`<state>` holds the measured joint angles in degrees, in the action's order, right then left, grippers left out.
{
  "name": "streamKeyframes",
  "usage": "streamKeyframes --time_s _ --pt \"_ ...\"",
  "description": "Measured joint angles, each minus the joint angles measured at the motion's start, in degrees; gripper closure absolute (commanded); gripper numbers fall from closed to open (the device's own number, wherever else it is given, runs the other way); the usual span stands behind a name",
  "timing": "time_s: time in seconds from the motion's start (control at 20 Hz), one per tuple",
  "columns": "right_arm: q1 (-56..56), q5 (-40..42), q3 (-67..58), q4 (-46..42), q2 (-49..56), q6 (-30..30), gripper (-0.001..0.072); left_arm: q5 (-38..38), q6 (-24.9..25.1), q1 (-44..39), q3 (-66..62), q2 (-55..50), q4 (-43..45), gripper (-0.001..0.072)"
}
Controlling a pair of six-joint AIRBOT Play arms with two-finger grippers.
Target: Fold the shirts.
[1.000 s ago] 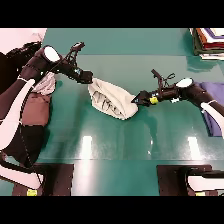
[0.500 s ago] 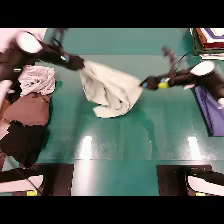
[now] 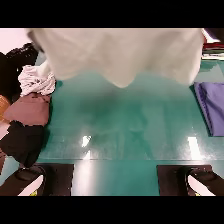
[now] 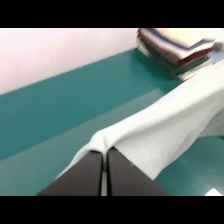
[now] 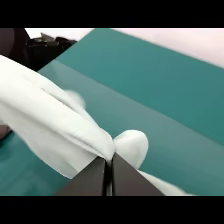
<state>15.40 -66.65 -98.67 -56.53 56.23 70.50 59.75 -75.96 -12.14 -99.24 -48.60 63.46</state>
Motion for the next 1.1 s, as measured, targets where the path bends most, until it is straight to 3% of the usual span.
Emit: streamKeyframes --time_s 0.35,0.6,0.8,1.0,1.05,1.1 --pt "-0.02 -12.09 -8.11 -2.1 6.01 7.08 0.0696 9.64 -0.22 0.02 -0.92 1.42 -4.81 0.0681" --pt "-0.04 -17.84 -0.68 -2.56 18.4 10.84 0.0696 14.95 -0.61 0.04 16.2 -4.9 -2.45 0.068" --pt "-0.04 -16.09 8.04 -2.19 28.79 11.63 0.0696 8.5 -0.04 0.04 34.56 -13.29 -2.21 0.068" --pt "0.63 -11.5 12.59 -2.03 35.82 11.61 0.0696 -0.87 1.99 0.04 42.73 -22.71 -2.23 0.0678" --pt "1.09 -10.86 13.07 -2.08 36.7 11.13 0.0695 -1.79 2.38 0.04 43.45 -24.02 -2.14 0.0571" --pt "1.51 -10.29 13.44 -2.08 37.24 10.54 0.0695 -2.67 2.71 0.04 44.09 -25.24 -2.08 0.0267"
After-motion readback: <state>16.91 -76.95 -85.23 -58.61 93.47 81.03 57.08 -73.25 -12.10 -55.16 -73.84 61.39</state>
